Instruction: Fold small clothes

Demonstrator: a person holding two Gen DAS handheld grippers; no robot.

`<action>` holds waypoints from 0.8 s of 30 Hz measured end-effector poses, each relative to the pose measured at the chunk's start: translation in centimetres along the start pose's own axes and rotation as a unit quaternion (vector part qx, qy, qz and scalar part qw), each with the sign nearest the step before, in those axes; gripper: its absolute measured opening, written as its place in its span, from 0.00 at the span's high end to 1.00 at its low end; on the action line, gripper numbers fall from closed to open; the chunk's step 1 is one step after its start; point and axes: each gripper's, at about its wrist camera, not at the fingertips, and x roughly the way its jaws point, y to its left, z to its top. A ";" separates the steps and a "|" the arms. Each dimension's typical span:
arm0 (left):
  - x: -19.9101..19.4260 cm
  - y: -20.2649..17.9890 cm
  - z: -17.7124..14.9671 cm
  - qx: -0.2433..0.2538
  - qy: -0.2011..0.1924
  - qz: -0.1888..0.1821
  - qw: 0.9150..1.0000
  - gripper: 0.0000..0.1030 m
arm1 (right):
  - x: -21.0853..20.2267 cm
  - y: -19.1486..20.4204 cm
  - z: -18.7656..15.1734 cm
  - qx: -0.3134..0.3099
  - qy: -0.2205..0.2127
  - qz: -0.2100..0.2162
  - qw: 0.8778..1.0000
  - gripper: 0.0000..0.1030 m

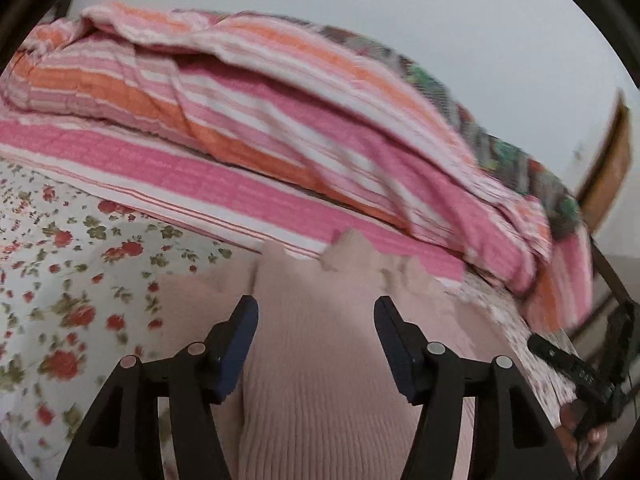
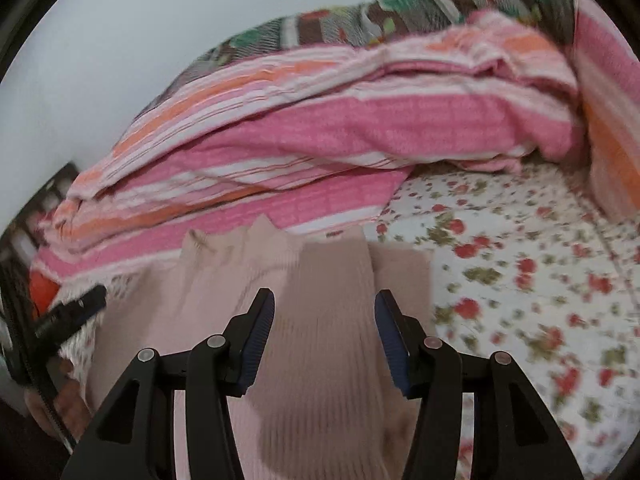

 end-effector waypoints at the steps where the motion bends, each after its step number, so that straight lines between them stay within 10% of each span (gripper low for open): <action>1: -1.3 0.0 -0.7 0.013 0.001 -0.009 1.000 0.45 | -0.8 -0.2 -0.6 -0.008 0.000 -0.003 1.000 0.50; 13: -7.2 2.9 -8.1 0.012 0.029 -0.020 0.999 0.57 | -4.0 -2.1 -7.2 -0.014 0.021 0.025 0.999 0.63; 24: -5.7 1.9 -8.2 0.023 0.044 -0.004 0.999 0.74 | -3.1 -2.8 -7.9 0.014 0.026 0.045 0.999 0.65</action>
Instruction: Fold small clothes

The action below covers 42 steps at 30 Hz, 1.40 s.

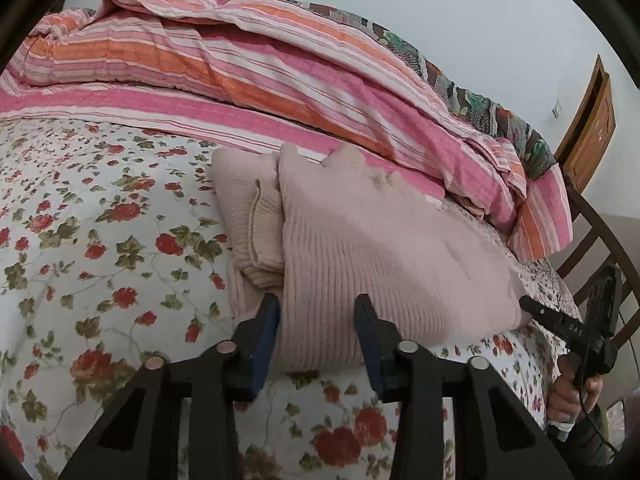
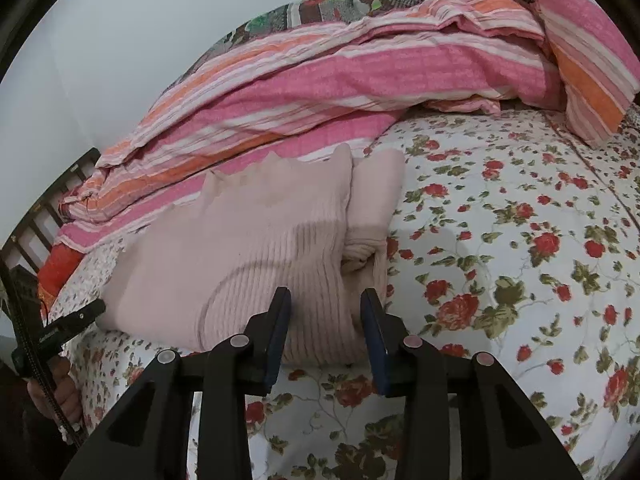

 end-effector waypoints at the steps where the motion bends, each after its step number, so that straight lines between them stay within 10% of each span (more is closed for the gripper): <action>1: 0.2 0.0 0.0 -0.002 0.001 0.002 1.000 0.79 | 0.3 0.0 0.0 -0.002 0.004 0.000 1.000 0.70; 5: -0.1 0.5 -0.1 -0.017 -0.003 0.002 1.000 0.93 | 0.5 0.4 -0.1 -0.017 0.010 -0.001 1.000 0.93; 15: -1.8 1.8 -2.2 -0.044 -0.009 -0.008 0.999 0.92 | -1.1 -0.2 -1.4 -0.022 0.009 0.004 1.000 0.94; 29: -3.6 1.8 -4.5 -0.065 0.003 -0.056 0.996 0.53 | -4.8 1.4 -4.6 -0.028 0.021 0.017 0.999 0.58; 42: 1.1 1.4 -1.1 -0.111 0.014 -0.055 0.992 0.53 | -0.9 1.2 -2.8 0.046 0.017 0.021 0.999 0.41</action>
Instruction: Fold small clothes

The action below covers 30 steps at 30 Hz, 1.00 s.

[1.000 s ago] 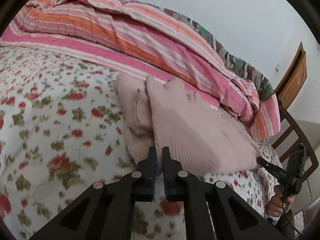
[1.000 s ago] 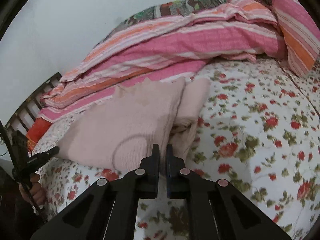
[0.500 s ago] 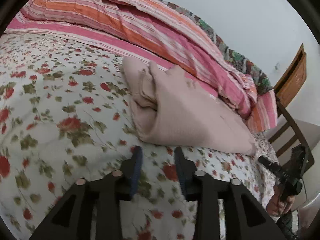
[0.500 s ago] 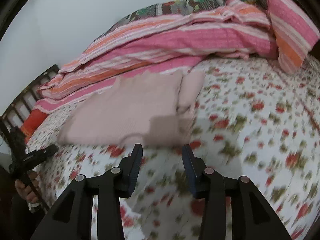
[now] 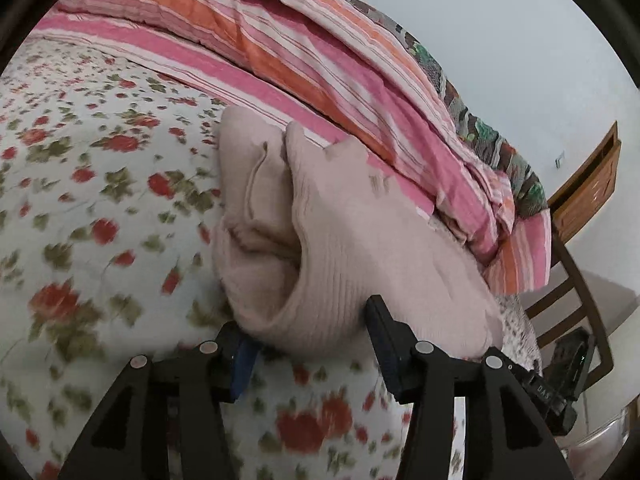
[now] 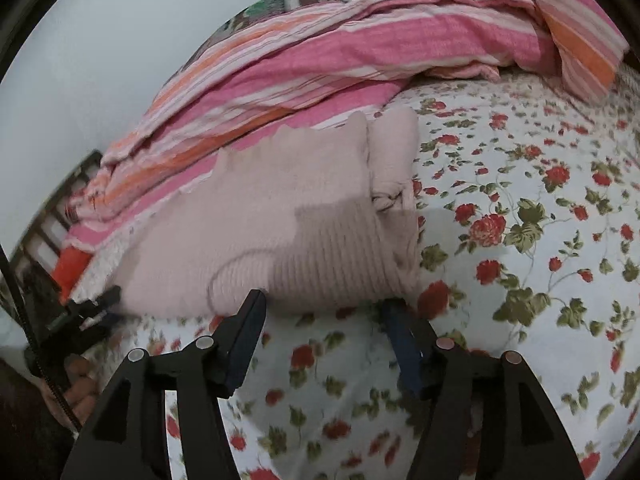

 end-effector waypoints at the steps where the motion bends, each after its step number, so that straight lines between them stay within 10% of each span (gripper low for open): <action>1: 0.3 0.1 0.3 -0.003 -0.001 -0.002 1.000 0.53 | 0.1 -0.4 0.3 0.013 -0.001 0.008 1.000 0.41; 11: 0.7 0.1 0.2 0.016 -0.024 -0.006 1.000 0.56 | 2.1 -1.3 2.7 0.080 -0.019 -0.003 0.997 0.42; 17: 1.0 0.3 0.2 0.009 -0.023 0.000 1.000 0.78 | 3.2 -1.9 3.2 0.089 -0.015 -0.010 0.996 0.83; 30: -1.6 0.7 -1.2 -0.024 -0.043 0.000 0.999 0.91 | 0.1 -1.0 2.2 0.061 -0.018 -0.006 0.998 0.89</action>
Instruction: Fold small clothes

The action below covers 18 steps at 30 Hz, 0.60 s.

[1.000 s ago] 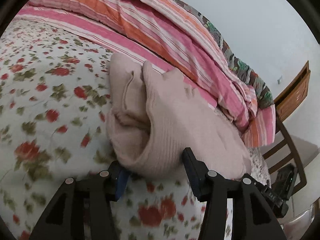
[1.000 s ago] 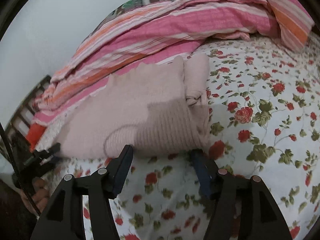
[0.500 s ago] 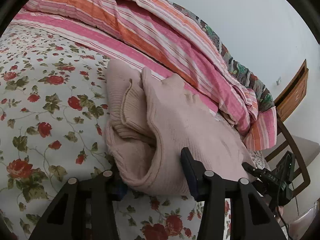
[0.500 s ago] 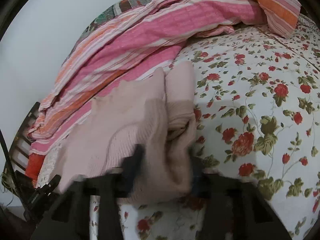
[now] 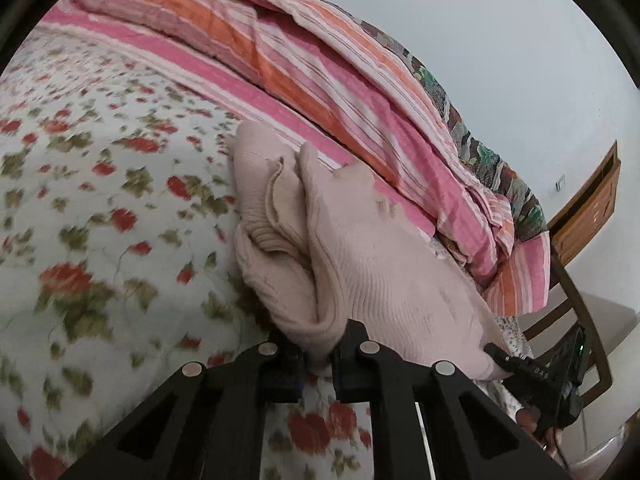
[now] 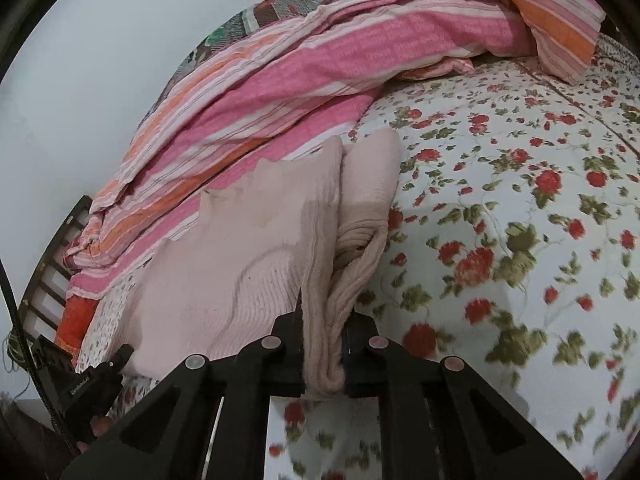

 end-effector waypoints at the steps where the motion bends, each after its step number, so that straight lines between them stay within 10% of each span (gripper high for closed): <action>1: -0.4 0.2 -0.2 -0.006 0.000 -0.003 1.000 0.91 | -0.3 0.0 -0.2 -0.001 -0.001 0.001 1.000 0.89; 18: -7.4 -1.5 -5.2 0.035 -0.017 0.004 0.999 0.91 | -6.7 0.3 -4.5 -0.029 -0.014 0.010 0.999 0.89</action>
